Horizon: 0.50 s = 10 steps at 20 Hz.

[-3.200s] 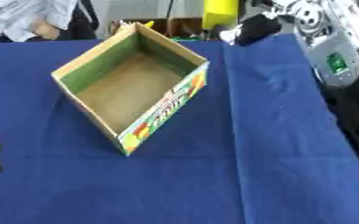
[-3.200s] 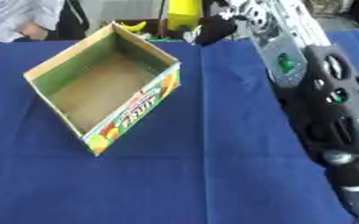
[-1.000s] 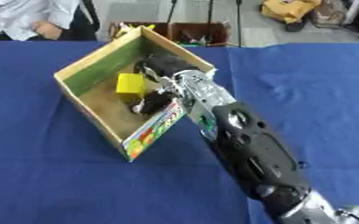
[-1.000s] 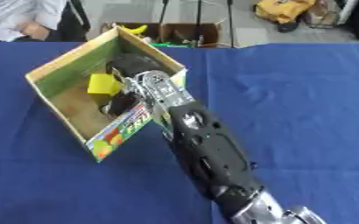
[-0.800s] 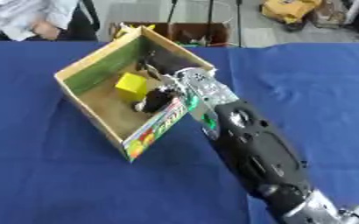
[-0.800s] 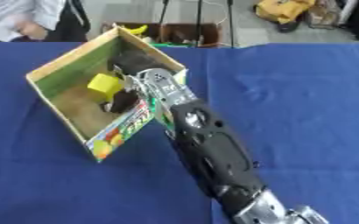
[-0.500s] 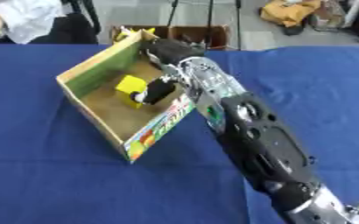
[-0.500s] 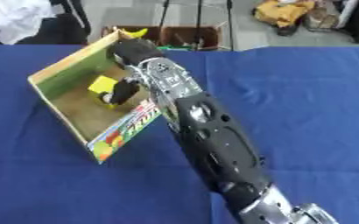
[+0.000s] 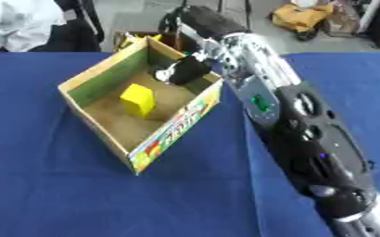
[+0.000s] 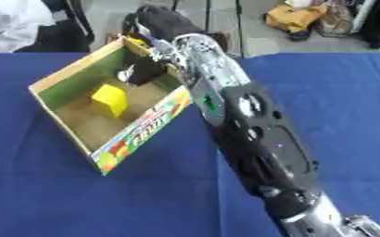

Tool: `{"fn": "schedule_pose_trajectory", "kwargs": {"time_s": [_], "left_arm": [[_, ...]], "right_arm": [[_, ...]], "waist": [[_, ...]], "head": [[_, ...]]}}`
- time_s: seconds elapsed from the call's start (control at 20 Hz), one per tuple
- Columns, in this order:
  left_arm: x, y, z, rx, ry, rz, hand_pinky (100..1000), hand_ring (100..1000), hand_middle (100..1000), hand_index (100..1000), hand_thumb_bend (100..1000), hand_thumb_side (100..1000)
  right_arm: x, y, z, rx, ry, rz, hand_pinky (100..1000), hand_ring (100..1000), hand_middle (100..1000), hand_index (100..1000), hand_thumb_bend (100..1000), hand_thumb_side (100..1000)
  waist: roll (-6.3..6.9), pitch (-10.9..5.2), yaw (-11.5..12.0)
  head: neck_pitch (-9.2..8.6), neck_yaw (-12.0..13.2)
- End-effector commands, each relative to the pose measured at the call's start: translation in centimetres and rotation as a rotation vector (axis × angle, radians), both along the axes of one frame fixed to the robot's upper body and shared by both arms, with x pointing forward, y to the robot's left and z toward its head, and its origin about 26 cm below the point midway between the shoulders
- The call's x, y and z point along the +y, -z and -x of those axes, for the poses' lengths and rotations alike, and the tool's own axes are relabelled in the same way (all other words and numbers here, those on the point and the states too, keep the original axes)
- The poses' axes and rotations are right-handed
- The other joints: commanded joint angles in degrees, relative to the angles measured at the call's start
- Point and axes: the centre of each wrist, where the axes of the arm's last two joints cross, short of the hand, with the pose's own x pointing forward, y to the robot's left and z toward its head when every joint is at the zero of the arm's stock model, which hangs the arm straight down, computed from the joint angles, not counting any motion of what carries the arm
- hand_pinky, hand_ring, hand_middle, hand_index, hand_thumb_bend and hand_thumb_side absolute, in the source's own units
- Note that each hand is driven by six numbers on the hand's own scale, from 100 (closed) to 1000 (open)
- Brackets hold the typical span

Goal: Pick up objects on the table and place them in the box.

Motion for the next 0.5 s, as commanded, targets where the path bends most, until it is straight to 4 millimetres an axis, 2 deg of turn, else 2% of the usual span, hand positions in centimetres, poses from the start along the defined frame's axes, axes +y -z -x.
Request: {"fn": "schedule_pose_trajectory", "kwargs": {"time_s": [0.05,0.2,0.45,0.5], "left_arm": [[0.6,-0.8,0.3,-0.027,-0.02,-0.021,354,564,597,859,100,937],[0.7,-0.7,0.4,-0.026,-0.026,-0.02,354,564,597,859,100,937],[0.8,-0.6,0.5,-0.026,-0.034,-0.016,354,564,597,858,100,936],[0.8,-0.5,0.5,-0.026,-0.036,-0.015,354,563,597,858,100,936]], "right_arm": [[-1.8,-2.3,3.2,-0.08,-0.048,-0.088,807,869,718,831,302,464],[-3.1,-2.6,5.4,-0.118,-0.061,-0.18,804,864,698,821,205,483],[-5.4,-2.4,8.6,-0.175,-0.089,-0.33,791,848,659,798,155,485],[-5.8,-2.3,9.2,-0.184,-0.102,-0.358,795,851,651,786,129,515]], "waist": [[0.49,-1.76,-0.21],[0.89,-1.95,-0.56],[1.57,-2.23,-1.44],[1.73,-2.3,-1.69]], "head": [[-0.05,0.42],[0.19,0.87],[0.35,1.74],[0.36,1.83]]}}
